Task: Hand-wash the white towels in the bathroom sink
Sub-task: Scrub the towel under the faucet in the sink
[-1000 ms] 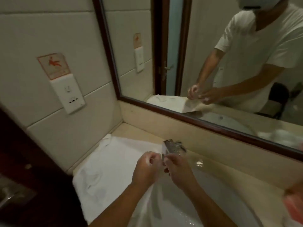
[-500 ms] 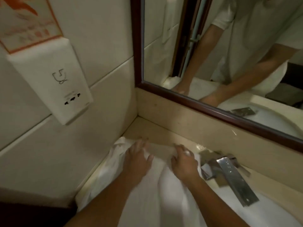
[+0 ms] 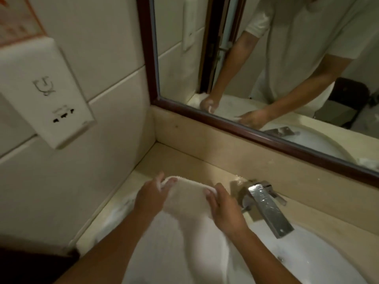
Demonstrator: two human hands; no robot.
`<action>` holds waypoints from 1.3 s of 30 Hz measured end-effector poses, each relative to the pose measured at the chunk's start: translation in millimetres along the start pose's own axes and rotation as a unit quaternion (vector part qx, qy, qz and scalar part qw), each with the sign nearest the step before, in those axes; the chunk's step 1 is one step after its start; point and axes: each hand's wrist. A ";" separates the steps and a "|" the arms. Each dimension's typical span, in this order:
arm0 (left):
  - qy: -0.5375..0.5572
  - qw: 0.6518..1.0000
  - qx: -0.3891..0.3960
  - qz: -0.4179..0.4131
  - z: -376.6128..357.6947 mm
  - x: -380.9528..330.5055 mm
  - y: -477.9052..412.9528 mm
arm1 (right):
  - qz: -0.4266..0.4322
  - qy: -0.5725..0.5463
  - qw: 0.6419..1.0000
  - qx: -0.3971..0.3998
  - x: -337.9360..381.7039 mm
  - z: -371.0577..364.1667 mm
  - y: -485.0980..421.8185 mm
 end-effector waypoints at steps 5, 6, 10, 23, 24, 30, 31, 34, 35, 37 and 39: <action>0.106 0.994 -0.006 0.009 -11.9 -39.9 64.3 | 0.044 -0.083 0.994 -0.061 -4.0 47.6 57.9; 0.113 0.993 -0.015 0.011 -14.2 -48.8 79.9 | 0.050 -0.084 0.993 -0.061 -7.9 56.7 69.5; 0.195 0.976 -0.091 -0.030 -24.3 -94.9 149.2 | 0.083 -0.110 0.987 -0.083 -28.1 98.8 113.2; 0.181 0.973 0.018 -0.139 -168.6 -267.4 266.8 | -0.079 -0.169 0.970 -0.158 -208.4 251.4 234.9; 0.173 0.974 0.038 -0.143 -187.7 -275.9 263.9 | -0.109 -0.187 0.960 -0.178 -224.1 258.9 238.6; 0.158 0.959 0.168 -0.164 -283.0 -341.8 262.6 | -0.214 -0.260 0.895 -0.293 -285.2 324.7 260.1; 0.160 0.955 0.179 -0.175 -294.3 -357.3 264.2 | -0.218 -0.277 0.882 -0.312 -289.5 340.0 264.0; 0.167 0.946 0.200 -0.195 -324.4 -407.3 270.6 | -0.244 -0.289 0.854 -0.358 -300.9 384.7 272.5; 0.165 0.943 0.213 -0.195 -333.8 -423.0 273.8 | -0.264 -0.298 0.845 -0.358 -309.2 395.3 272.3; 0.173 0.937 0.239 -0.190 -352.4 -446.6 277.6 | -0.306 -0.334 0.826 -0.336 -329.8 411.0 270.5; 0.194 0.928 0.255 -0.188 -370.3 -460.9 276.1 | -0.333 -0.392 0.801 -0.306 -349.3 422.4 266.6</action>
Point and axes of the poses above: each hand's wrist, its own y-axis away from the middle knuckle, its own z-axis out of the back of the hand, x = y × z, and after that the axes turned 6 degrees about y, right-handed
